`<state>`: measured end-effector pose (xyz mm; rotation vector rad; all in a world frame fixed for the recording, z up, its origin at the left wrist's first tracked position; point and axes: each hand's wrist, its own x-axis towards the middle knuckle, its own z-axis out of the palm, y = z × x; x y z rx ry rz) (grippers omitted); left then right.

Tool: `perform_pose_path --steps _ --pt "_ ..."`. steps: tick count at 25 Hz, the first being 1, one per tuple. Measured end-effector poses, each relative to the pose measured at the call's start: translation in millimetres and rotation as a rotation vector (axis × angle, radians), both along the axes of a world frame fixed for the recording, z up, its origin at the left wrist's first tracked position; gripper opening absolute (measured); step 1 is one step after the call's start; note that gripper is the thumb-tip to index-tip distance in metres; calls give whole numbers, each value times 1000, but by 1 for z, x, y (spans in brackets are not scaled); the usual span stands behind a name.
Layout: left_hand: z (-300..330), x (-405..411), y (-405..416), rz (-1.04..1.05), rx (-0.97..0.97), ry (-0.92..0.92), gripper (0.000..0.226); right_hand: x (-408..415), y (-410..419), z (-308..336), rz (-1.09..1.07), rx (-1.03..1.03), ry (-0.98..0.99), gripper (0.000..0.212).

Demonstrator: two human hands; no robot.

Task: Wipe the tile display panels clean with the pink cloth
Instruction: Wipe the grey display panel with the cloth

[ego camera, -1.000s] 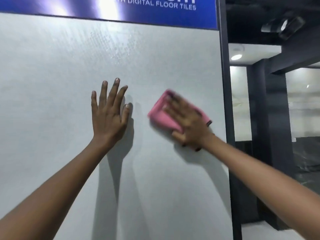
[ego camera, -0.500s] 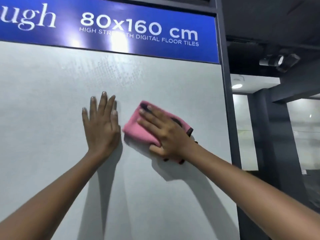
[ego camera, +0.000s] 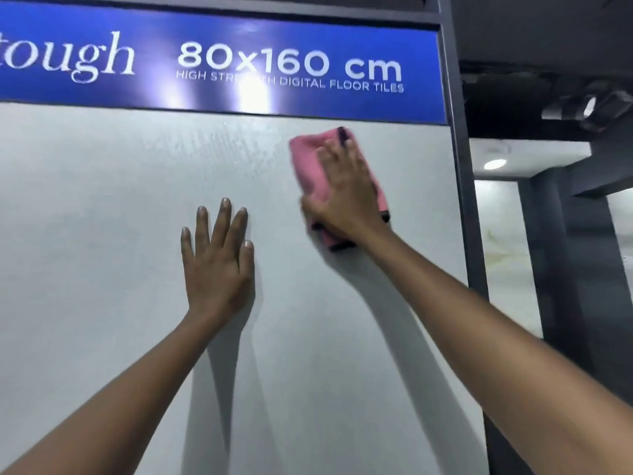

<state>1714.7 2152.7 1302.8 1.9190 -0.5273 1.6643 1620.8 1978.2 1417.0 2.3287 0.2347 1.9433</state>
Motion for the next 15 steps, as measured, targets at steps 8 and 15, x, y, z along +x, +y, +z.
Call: perform_pose_path --steps 8,15 --pt "-128 -96 24 -129 309 418 54 -62 19 -228 20 285 386 69" --pt "-246 -204 109 71 390 868 45 -136 86 -322 290 726 922 46"
